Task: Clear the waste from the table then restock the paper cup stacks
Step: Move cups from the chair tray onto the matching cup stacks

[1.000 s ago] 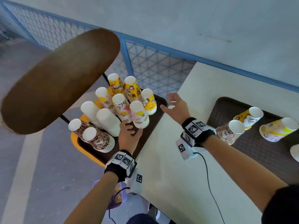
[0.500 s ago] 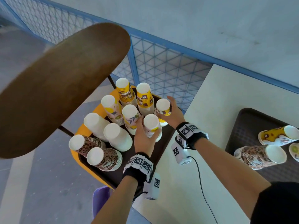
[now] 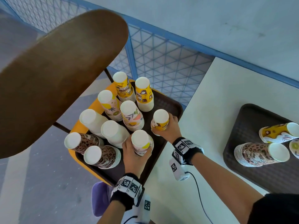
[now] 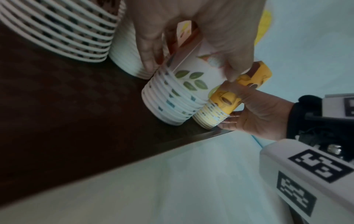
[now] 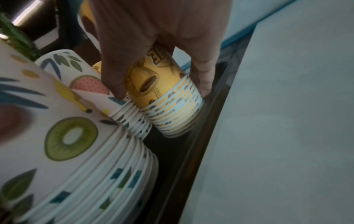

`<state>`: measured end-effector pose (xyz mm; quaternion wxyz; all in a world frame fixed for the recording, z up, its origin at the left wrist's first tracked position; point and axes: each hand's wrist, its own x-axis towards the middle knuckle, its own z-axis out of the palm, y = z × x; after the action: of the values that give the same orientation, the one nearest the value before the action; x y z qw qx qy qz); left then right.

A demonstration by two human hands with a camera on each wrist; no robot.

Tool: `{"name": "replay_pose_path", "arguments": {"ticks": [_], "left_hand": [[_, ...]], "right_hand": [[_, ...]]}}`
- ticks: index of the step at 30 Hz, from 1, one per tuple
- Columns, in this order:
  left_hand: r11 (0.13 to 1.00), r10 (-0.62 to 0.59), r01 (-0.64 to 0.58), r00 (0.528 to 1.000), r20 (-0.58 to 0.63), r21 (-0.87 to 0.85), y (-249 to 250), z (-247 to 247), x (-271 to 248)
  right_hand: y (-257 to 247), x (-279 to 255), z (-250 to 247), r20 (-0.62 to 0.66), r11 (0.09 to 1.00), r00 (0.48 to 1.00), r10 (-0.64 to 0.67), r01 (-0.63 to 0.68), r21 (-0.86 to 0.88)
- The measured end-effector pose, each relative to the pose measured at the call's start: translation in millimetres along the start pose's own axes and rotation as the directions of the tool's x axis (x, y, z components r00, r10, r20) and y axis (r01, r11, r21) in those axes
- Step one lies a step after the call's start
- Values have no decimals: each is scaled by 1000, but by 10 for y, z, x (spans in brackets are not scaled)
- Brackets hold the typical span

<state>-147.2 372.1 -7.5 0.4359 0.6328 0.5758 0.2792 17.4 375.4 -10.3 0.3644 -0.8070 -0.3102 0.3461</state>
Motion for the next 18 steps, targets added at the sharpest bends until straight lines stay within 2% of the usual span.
{"name": "replay_pose_path", "arguments": {"ticks": [3,6,13,18], "left_hand": [[988,-116,120,992,45,-98,-86,74,-5],[975,-182,186,982,45,-121,-125,147,7],[976,-193,192,981,-3,-99,-124,170,-20],[975,-189,188,982,6,-120,-172,101,-27]], "right_hand": [[25,16,37,8,998,999,43,-44,55],[30,20,48,29,997,998,61,-63,53],[4,-50,70,39,998,998,54,-55,24],[-95,-260,-39,-11,992,1000,20,-18,126]]}}
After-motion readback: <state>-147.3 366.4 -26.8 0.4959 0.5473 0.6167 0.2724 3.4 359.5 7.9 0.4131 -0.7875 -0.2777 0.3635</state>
